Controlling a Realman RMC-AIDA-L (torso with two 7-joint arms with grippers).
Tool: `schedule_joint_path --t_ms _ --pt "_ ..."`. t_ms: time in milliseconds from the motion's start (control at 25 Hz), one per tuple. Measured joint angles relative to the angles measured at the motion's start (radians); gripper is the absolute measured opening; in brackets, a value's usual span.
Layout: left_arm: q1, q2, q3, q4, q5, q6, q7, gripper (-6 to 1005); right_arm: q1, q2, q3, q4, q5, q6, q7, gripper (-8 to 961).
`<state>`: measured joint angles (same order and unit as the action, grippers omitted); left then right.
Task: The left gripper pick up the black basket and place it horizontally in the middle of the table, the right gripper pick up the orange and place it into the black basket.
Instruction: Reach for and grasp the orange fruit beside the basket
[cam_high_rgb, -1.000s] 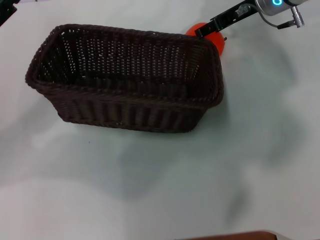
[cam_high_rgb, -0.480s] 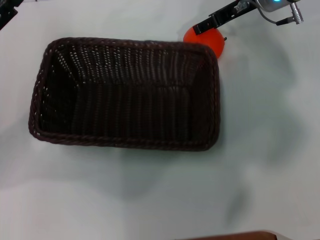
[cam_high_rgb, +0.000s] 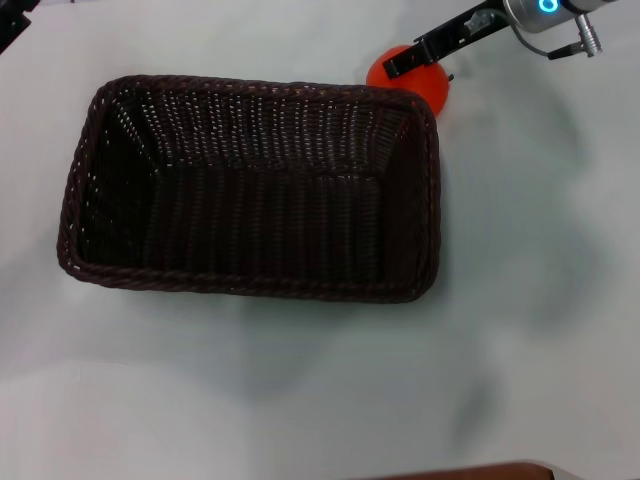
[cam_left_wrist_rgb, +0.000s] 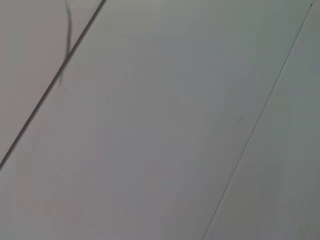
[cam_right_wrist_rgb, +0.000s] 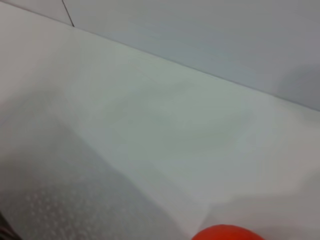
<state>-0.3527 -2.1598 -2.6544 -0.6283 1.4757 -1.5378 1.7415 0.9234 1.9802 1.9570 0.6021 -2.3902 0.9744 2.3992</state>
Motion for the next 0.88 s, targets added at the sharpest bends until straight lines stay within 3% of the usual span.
schedule_joint_path --t_ms 200,440,680,880 --pt "-0.003 0.000 0.000 0.013 0.000 0.000 0.000 877 0.004 0.013 -0.005 -0.023 -0.006 -0.027 -0.002 783" --pt "-0.003 0.001 -0.005 0.015 0.000 -0.002 0.000 878 0.005 0.015 -0.003 -0.035 -0.005 -0.046 -0.005 773" --pt "0.000 0.000 -0.006 0.015 0.000 -0.006 0.000 878 0.004 0.015 0.000 -0.036 -0.004 -0.048 -0.011 552" --pt "0.005 -0.001 -0.006 0.015 0.000 -0.008 -0.001 878 0.003 0.018 0.002 -0.036 -0.002 -0.048 -0.012 451"
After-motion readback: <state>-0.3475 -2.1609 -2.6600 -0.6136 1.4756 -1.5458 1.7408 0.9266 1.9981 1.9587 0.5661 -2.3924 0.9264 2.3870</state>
